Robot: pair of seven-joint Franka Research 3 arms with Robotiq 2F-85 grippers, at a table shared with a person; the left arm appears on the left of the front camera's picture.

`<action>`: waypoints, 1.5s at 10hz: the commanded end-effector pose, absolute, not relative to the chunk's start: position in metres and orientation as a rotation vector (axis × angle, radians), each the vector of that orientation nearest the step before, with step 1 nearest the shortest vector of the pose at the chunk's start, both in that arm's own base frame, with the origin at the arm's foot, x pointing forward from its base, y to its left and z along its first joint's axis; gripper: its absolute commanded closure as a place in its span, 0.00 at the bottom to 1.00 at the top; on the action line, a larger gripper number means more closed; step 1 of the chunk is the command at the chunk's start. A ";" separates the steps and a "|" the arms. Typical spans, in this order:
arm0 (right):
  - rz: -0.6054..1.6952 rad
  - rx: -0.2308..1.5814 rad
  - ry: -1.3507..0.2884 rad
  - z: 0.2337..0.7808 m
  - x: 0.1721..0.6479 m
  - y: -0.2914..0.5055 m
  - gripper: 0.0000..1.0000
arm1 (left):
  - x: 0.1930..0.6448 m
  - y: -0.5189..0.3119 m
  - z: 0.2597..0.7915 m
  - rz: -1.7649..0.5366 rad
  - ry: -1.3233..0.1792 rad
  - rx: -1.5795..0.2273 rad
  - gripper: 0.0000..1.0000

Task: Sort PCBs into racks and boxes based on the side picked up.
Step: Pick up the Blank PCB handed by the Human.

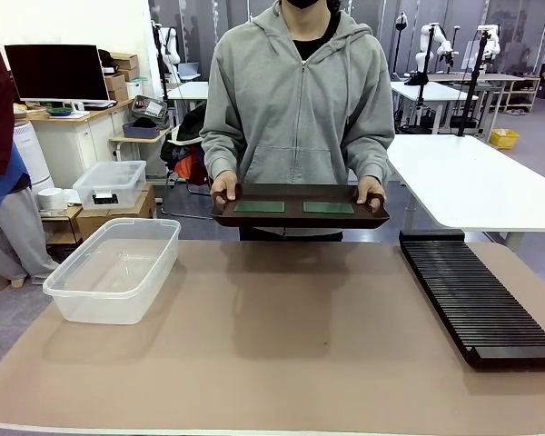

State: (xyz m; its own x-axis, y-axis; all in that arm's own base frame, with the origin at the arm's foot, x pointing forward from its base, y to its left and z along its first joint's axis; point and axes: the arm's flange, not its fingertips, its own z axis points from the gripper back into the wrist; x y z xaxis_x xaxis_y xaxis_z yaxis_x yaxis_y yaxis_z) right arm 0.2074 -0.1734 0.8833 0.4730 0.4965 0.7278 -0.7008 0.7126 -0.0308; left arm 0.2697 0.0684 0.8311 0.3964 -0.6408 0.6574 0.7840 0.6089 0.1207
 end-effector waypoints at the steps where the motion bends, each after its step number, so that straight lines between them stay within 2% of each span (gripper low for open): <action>1: 0.723 0.349 -0.823 0.887 0.203 -0.181 0.00 | 0.270 0.069 0.832 -0.908 -0.729 -0.226 0.00; 15: 0.713 0.308 -0.843 0.892 0.196 -0.190 0.00 | 0.270 0.069 0.832 -0.908 -0.729 -0.226 0.00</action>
State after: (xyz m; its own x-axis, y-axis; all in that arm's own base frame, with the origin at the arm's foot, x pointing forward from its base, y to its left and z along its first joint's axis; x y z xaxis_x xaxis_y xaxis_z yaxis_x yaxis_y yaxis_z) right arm 0.1971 -0.1903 0.8920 0.4566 0.4510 0.7669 -0.6824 0.7306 -0.0233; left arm 0.2698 0.0684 0.8312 0.3960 -0.6409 0.6576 0.7844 0.6085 0.1207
